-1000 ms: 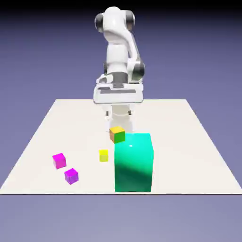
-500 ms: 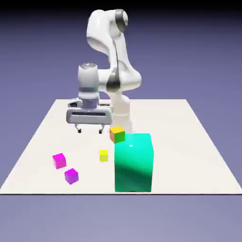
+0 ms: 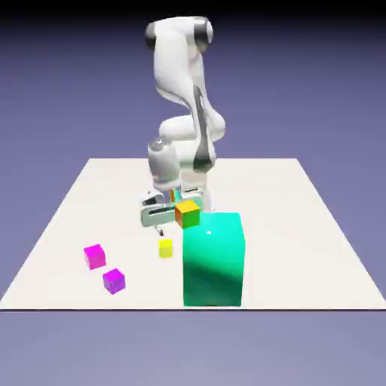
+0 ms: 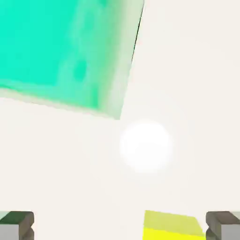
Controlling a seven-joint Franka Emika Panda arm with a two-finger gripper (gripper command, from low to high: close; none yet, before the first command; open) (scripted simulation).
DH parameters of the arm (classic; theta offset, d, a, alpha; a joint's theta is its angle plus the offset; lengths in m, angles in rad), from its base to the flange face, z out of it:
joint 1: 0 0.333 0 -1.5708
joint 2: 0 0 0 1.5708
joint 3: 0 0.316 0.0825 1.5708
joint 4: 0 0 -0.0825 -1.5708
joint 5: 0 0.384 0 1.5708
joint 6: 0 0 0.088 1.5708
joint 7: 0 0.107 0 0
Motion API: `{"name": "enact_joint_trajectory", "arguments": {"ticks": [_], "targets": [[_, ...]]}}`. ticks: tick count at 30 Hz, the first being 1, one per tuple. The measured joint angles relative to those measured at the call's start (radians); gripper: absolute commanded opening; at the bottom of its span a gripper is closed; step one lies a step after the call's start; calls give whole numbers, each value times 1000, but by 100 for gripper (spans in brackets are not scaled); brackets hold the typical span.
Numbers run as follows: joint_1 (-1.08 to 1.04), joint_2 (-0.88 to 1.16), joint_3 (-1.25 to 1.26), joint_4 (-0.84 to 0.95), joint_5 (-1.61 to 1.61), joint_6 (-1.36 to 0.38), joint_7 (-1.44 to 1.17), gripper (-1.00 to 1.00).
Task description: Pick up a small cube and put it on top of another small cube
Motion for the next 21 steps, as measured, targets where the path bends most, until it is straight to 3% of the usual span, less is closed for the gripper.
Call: {"name": "enact_joint_trajectory", "arguments": {"ticks": [8,21], "targets": [[-170,71,170,-102,292,227,-209,0],[-455,314,306,-41,-273,413,210,0]]}}
